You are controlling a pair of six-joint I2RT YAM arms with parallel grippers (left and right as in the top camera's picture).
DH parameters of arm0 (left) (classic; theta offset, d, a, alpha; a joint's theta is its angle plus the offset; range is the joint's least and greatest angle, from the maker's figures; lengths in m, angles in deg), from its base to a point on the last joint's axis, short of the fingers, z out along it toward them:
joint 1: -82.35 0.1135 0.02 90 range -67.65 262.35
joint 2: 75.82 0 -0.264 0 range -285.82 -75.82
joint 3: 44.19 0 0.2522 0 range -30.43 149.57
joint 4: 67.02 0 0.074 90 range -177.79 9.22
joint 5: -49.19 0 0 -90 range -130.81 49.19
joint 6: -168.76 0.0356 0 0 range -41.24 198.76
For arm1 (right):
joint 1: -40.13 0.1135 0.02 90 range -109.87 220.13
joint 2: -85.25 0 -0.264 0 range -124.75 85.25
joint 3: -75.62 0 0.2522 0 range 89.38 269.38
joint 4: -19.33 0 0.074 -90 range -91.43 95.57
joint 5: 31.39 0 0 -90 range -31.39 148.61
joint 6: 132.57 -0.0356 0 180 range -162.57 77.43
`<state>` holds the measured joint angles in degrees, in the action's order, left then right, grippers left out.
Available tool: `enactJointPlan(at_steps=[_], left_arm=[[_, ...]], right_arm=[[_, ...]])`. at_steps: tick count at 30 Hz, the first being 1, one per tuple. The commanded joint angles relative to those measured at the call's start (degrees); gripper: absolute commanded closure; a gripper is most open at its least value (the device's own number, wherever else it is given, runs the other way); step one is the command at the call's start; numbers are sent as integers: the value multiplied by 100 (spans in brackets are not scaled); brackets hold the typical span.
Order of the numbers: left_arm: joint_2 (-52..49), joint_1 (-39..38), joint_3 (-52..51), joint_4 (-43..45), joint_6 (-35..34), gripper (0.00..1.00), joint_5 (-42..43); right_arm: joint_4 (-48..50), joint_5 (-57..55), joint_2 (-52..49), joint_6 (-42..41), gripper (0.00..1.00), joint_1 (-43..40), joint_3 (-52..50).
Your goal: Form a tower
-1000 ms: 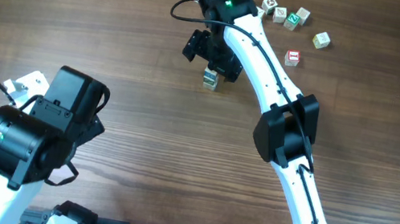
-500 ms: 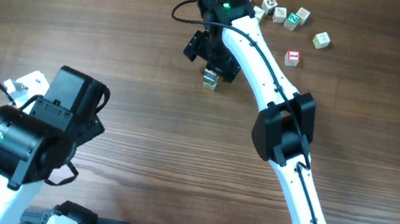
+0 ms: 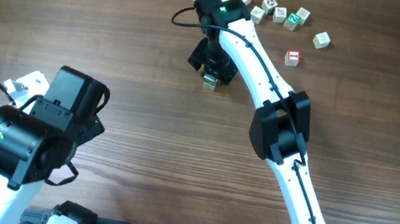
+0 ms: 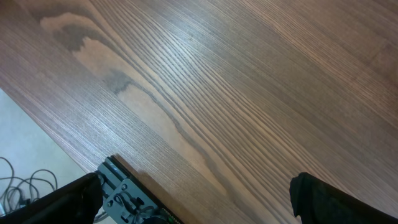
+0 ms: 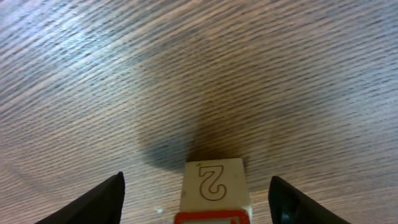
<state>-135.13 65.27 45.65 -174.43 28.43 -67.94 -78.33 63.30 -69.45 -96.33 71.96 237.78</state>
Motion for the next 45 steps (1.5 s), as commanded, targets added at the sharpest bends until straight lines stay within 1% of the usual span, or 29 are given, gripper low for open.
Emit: enactJointPlan(at_steps=[1,4,5,8,11,17,18,19,20,22,24,32,44,45], left_arm=[[22,33,0,-4,-114,0,-13],[22,33,0,-4,-114,0,-13],[22,33,0,-4,-114,0,-13],[22,33,0,-2,-114,0,-13],[22,33,0,-4,-114,0,-13],[22,33,0,-2,-114,0,-13],[22,33,0,-2,-114,0,-13],[22,33,0,-4,-114,0,-13],[22,33,0,-4,-114,0,-13],[22,33,0,-4,-114,0,-13],[22,33,0,-4,-114,0,-13],[22,33,0,-4,-114,0,-13],[22,33,0,-2,-114,0,-13],[22,33,0,-4,-114,0,-13]], right_arm=[[-149,-302,-297,-20,30,46,2],[-122,-289,-297,168,36,46,2],[-70,-166,-297,291,41,46,2],[-76,-168,-297,280,53,46,2],[-87,-166,-297,426,60,46,2],[-151,-59,-297,894,67,46,2],[-192,-57,-297,901,71,42,2],[-210,-57,-297,901,73,42,2],[-216,-57,-295,1023,77,42,4],[-221,-81,-295,1248,81,39,4],[-243,-81,-291,1482,83,39,17],[-402,-345,9,2240,83,-28,90],[-356,-345,9,2295,85,-28,85],[-363,-343,9,2323,87,-28,85]])
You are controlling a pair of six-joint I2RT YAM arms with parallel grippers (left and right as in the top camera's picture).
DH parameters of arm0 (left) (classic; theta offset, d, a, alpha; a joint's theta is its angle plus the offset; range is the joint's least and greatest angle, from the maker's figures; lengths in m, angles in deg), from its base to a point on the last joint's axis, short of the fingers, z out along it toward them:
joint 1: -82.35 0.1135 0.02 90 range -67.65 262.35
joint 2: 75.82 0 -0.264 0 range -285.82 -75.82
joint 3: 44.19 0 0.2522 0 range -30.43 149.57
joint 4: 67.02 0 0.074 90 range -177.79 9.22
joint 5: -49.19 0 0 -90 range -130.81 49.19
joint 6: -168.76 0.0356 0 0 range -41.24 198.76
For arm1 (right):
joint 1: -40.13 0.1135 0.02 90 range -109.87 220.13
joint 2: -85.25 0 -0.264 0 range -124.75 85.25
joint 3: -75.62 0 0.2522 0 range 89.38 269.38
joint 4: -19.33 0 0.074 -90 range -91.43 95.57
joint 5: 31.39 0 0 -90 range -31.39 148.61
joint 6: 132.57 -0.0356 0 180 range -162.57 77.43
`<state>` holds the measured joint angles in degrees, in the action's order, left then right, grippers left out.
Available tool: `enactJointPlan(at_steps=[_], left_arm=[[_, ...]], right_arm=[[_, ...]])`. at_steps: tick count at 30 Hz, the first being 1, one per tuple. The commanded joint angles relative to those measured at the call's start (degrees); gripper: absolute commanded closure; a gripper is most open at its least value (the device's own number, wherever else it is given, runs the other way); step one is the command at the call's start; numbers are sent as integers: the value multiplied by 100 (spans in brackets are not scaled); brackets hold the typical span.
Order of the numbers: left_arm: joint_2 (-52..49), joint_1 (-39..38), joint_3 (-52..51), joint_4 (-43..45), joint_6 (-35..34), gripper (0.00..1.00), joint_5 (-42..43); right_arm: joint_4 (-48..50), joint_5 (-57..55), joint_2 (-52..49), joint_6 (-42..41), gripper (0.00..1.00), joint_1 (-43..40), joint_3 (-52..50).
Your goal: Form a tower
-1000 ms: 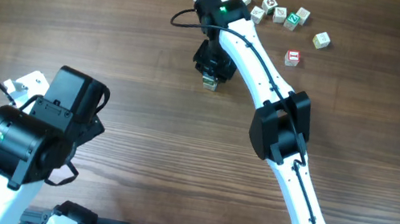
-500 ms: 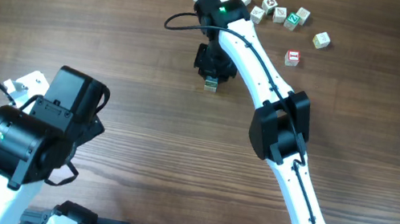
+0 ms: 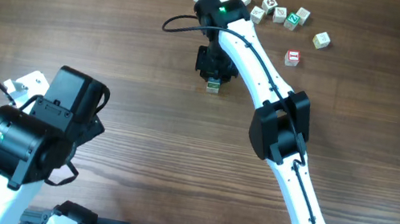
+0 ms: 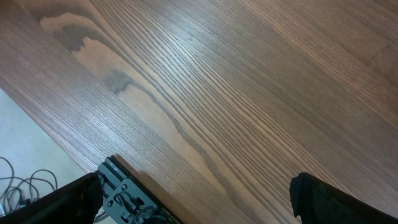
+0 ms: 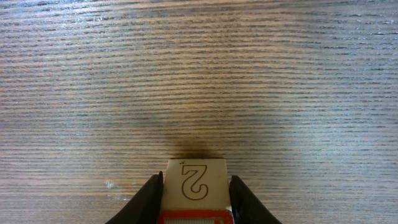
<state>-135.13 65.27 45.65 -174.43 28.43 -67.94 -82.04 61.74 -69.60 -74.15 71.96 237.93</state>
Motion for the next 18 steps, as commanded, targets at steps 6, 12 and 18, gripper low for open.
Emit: enactJointPlan(at_steps=[6,12,18], left_arm=[[22,33,0,-4,-114,0,-13],[22,33,0,-4,-114,0,-13],[22,33,0,-4,-114,0,-13]], right_arm=[[15,-186,24,-146,76,-28,70],[33,-186,24,-160,50,-31,70],[35,-186,24,-160,48,-31,70]])
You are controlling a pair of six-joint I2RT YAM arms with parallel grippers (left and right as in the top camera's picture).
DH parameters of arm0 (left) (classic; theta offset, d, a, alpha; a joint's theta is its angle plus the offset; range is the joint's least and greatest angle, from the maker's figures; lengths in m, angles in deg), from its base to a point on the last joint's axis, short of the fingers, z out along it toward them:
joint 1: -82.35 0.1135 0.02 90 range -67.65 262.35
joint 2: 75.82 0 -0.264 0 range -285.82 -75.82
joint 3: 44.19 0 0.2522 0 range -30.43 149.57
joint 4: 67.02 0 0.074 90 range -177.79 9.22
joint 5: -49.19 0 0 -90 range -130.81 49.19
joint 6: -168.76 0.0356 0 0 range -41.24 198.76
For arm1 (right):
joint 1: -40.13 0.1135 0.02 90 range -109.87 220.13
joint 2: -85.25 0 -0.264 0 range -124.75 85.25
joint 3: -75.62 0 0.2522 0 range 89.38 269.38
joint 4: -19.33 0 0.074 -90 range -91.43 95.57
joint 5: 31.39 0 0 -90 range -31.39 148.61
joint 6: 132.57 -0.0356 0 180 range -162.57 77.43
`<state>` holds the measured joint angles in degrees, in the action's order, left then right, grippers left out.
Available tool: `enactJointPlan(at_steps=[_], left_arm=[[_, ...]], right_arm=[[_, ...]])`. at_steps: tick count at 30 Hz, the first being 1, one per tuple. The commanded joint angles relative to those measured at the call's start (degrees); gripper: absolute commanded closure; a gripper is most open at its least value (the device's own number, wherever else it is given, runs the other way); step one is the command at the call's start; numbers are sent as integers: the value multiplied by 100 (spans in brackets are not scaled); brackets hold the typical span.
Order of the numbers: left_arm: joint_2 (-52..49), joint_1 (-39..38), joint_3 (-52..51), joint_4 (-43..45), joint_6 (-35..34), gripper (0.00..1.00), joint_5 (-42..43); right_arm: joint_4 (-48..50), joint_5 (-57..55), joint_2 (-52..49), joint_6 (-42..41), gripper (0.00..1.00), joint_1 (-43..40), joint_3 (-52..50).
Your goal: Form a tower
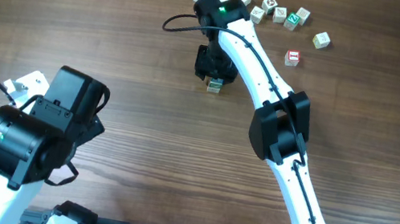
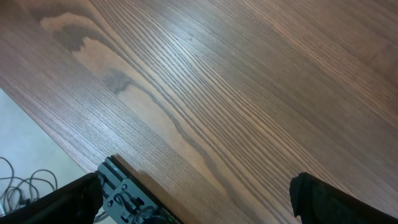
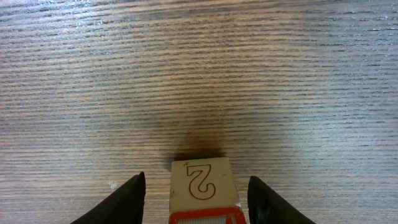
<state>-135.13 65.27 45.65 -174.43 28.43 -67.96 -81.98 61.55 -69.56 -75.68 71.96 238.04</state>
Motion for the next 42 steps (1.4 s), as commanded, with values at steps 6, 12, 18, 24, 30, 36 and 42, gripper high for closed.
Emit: enactJointPlan(at_steps=[6,12,18,24,30,36,42], left_arm=[[22,33,0,-2,-114,0,-11],[22,33,0,-4,-114,0,-11],[22,33,0,-4,-114,0,-11],[22,33,0,-4,-114,0,-11],[22,33,0,-4,-114,0,-11],[22,33,0,-4,-114,0,-11],[22,33,0,-4,-114,0,-11]], right_arm=[[35,-168,94,-4,50,-31,61],[4,-164,162,-11,45,-31,61],[28,-166,291,-7,45,-31,61],[28,-164,374,-7,45,-31,61],[-7,-118,376,-11,45,-28,61],[9,-105,455,184,32,-31,61],[35,-125,1364,933,4,-31,61]])
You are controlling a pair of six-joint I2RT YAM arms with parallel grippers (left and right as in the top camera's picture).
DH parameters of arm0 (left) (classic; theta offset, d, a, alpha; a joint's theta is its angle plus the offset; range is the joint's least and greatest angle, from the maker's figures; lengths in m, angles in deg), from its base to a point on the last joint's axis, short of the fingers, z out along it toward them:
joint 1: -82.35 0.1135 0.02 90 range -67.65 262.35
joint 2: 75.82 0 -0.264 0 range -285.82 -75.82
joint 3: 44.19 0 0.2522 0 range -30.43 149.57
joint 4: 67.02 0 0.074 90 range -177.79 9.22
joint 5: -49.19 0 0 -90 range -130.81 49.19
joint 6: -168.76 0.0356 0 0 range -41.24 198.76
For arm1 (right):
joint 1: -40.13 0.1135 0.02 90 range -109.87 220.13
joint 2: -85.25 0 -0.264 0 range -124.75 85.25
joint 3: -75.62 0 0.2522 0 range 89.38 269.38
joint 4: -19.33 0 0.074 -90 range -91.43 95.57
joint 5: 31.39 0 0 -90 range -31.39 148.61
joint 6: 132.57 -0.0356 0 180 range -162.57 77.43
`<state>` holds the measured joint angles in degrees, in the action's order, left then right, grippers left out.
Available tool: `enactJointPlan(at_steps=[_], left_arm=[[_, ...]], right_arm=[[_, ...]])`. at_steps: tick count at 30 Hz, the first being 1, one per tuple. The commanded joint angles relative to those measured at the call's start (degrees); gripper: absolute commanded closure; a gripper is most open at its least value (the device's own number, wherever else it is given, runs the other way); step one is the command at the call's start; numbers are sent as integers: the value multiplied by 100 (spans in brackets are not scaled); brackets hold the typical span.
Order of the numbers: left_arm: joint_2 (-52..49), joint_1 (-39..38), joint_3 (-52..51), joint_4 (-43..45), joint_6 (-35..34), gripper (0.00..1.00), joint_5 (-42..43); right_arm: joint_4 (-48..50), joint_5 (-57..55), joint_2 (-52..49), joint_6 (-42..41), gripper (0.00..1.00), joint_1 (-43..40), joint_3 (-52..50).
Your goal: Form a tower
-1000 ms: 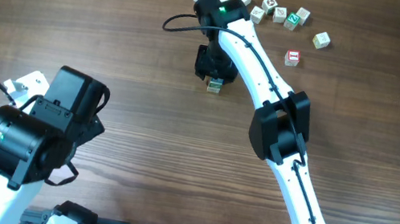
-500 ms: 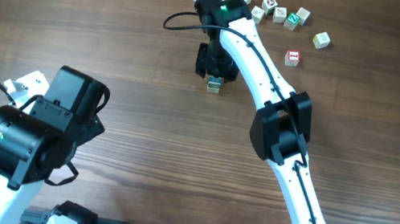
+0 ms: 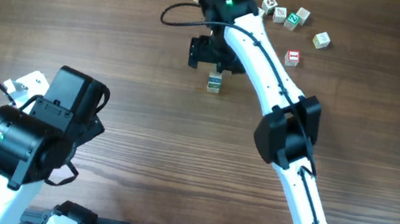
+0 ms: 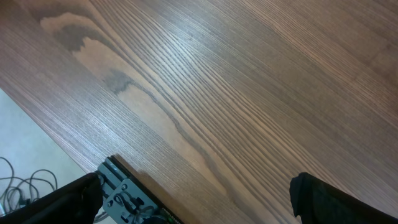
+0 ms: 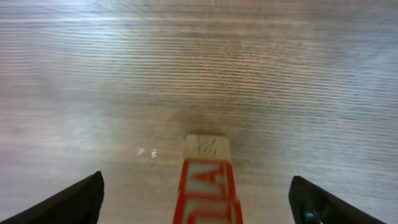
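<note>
The tower (image 3: 214,84) is a small stack of letter blocks standing alone on the wooden table (image 3: 140,29). The right wrist view looks down its side. A cream face marked 2 (image 5: 208,147) sits at the table, a red-framed A face (image 5: 207,180) is above it, and another red face (image 5: 208,213) is nearest the camera. My right gripper (image 3: 211,53) hangs open above and just behind the tower, its fingers (image 5: 78,200) far apart and touching nothing. My left gripper (image 4: 193,199) is open over bare wood at the near left.
Several loose blocks (image 3: 281,15) lie at the far edge, right of the right arm. A red-faced block (image 3: 292,58) and a pale one (image 3: 322,40) lie apart from them. The left wrist view shows the table's front rail (image 4: 124,190).
My right gripper was low, with open fingers on either side of the stack. It now stands higher and a little farther back, fingers wider apart. The tower stands free. The left arm is unchanged.
First my right gripper was open around the stack, seen at an angle. Then its fingers were pressed against the stack's sides. Then they were open again beside it. Now the gripper is up and away, and the tower stands by itself. The left arm never moved.
</note>
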<state>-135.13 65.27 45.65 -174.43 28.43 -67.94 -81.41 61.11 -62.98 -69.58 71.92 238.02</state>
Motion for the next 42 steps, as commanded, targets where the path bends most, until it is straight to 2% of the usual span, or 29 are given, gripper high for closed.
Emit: enactJointPlan(at_steps=[1,4,7,12,17,23,35,42], left_arm=[[22,33,0,-4,-114,0,-13],[22,33,0,-4,-114,0,-13],[22,33,0,-4,-114,0,-13],[22,33,0,-4,-114,0,-13],[22,33,0,-4,-114,0,-13],[22,33,0,-2,-114,0,-13],[22,33,0,-4,-114,0,-13],[22,33,0,-4,-114,0,-13]], right_arm=[[-31,-81,844,280,4,-26,63],[-153,-101,1176,-107,4,-26,63],[-520,-103,1222,-881,3,-17,31],[-518,-282,1189,-1016,14,105,-22],[-498,-557,1172,-1366,15,212,-527],[-103,-549,1172,-1366,22,212,-955],[535,-459,1172,-1132,19,157,-1598],[603,-461,1169,-1047,23,155,-1698]])
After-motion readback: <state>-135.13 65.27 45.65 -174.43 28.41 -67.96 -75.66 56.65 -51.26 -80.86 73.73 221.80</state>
